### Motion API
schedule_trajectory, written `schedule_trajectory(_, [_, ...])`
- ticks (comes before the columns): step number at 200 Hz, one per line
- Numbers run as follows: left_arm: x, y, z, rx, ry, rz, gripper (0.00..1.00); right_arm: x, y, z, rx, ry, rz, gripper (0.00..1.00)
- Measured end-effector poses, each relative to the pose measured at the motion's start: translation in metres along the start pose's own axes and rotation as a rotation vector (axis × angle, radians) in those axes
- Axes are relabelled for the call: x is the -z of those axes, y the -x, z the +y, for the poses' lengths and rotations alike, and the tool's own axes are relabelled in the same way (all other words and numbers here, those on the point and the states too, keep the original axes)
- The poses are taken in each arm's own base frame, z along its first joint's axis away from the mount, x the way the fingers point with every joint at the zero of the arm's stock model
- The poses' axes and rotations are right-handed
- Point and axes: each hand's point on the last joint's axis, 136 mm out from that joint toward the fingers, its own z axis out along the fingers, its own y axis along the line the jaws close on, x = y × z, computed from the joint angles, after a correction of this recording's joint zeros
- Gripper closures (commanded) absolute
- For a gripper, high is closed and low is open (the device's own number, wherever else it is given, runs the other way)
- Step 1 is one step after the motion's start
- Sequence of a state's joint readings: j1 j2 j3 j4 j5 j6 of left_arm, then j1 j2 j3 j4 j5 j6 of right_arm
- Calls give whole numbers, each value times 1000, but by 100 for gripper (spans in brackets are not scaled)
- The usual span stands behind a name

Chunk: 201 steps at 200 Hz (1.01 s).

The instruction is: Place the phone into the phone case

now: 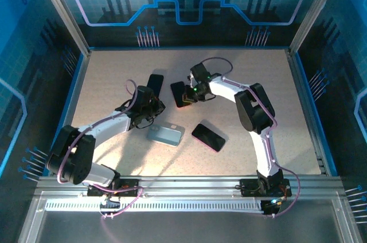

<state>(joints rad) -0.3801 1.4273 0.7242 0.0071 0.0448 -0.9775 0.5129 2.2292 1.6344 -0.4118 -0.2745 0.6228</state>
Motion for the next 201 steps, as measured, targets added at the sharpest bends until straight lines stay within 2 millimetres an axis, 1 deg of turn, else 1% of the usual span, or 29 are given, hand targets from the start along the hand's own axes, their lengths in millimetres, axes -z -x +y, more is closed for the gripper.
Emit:
schedule_trajectory(45, [6, 2, 3, 20, 5, -7, 100, -15, 25, 13, -13, 27, -27, 100])
schedule_trajectory(79, [13, 6, 1, 23, -6, -18, 100, -21, 33, 22, -15, 44, -37, 100])
schedule_trajectory(110, [15, 7, 0, 23, -10, -23, 100, -23, 33, 26, -14, 43, -40, 100])
schedule_trajectory(162, [16, 3, 9, 27, 12, -15, 100, -25, 32, 31, -3, 46, -46, 100])
schedule_trajectory(192, [18, 3, 9, 23, 13, -17, 100, -29, 26, 39, 23, 55, -45, 100])
schedule_trajectory(201, [18, 2, 11, 19, 20, -15, 100, -27, 24, 40, 34, 57, -46, 100])
